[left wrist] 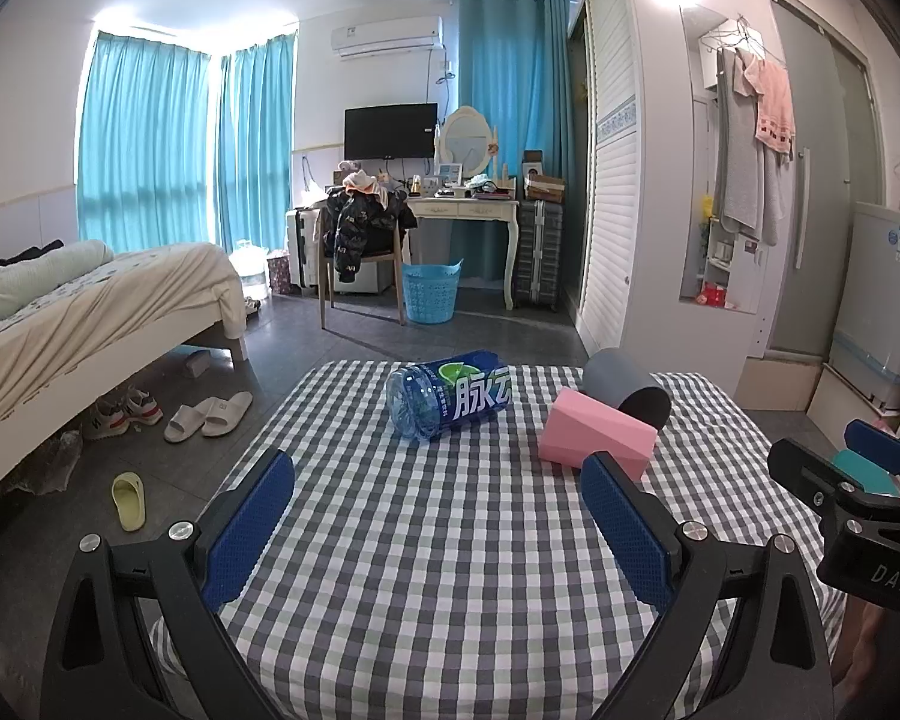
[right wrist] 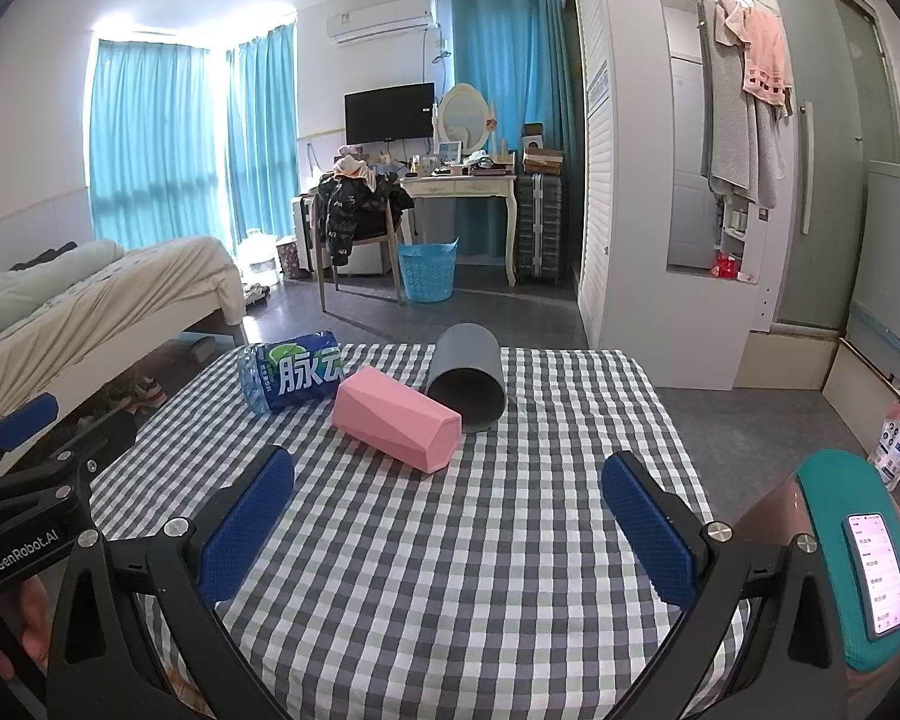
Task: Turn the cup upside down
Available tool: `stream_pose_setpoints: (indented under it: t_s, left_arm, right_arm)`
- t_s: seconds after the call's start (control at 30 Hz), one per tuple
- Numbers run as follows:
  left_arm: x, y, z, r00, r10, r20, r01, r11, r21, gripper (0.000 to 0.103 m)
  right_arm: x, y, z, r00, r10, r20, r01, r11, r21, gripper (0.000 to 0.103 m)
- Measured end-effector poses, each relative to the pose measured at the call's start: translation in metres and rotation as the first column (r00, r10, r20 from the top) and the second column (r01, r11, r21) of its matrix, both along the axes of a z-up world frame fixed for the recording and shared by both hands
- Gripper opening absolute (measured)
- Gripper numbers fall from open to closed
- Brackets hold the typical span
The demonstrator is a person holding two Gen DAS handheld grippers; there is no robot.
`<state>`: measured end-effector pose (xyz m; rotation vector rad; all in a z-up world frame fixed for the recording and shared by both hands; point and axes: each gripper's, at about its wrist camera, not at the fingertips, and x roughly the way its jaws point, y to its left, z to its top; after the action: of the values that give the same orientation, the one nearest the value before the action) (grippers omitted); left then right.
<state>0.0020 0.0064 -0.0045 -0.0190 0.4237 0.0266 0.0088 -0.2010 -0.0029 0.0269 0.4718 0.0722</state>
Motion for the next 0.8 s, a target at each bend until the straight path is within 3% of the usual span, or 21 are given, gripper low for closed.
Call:
stream_pose_setpoints:
  t_s: [0.8]
  left_arm:
    - [0.0006,0.0008,-0.0002,1.0,-0.001,0.0,0.001,1.0,-0.001,0.099]
  right_arm:
    - [-0.0005,0.0028,-0.0031,1.0,-0.001,-0.004,0.001,1.0,-0.001,0.103]
